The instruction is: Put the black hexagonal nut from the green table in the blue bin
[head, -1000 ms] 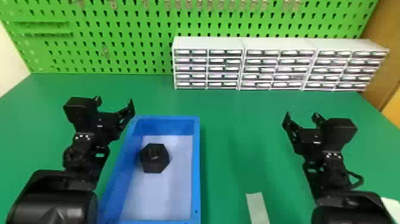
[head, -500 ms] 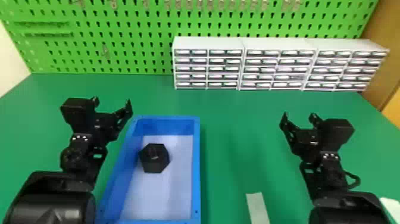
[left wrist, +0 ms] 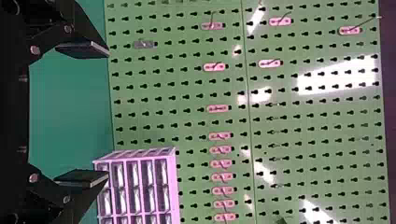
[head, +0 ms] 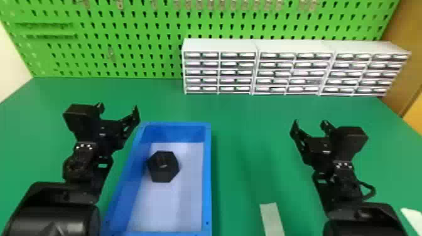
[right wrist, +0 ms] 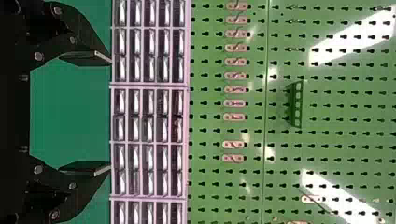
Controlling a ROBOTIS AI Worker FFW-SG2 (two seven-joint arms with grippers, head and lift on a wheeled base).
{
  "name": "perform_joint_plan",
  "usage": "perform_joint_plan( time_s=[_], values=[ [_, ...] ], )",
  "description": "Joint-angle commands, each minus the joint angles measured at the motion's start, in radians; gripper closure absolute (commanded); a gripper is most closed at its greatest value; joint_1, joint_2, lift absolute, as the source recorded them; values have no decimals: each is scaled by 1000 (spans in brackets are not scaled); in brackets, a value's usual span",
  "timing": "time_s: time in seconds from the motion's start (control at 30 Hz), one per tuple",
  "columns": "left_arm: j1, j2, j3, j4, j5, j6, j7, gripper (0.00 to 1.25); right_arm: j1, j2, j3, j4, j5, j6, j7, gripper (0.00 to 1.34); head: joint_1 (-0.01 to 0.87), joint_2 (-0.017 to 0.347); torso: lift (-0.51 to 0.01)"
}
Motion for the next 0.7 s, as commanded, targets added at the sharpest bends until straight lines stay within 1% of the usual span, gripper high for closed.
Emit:
perform_joint_plan(
  time_s=[0.0, 0.13, 0.4, 0.67],
  values=[
    [4, 0, 3, 0, 9, 1, 0, 341, 1, -6, 7, -1, 0, 15, 0, 472, 686, 52, -97],
    [7, 0, 5, 0, 15, 4, 0, 341, 1, -10, 12, -14, -3, 46, 0, 472, 686, 52, -97],
    [9, 0, 14, 1, 49, 8, 0, 341, -2, -13, 18, -14, -2, 49, 0, 472, 686, 52, -97],
    [14, 0, 23, 0, 63, 8, 1, 341, 0, -15, 21, -14, 0, 49, 0, 472, 686, 52, -97]
  ],
)
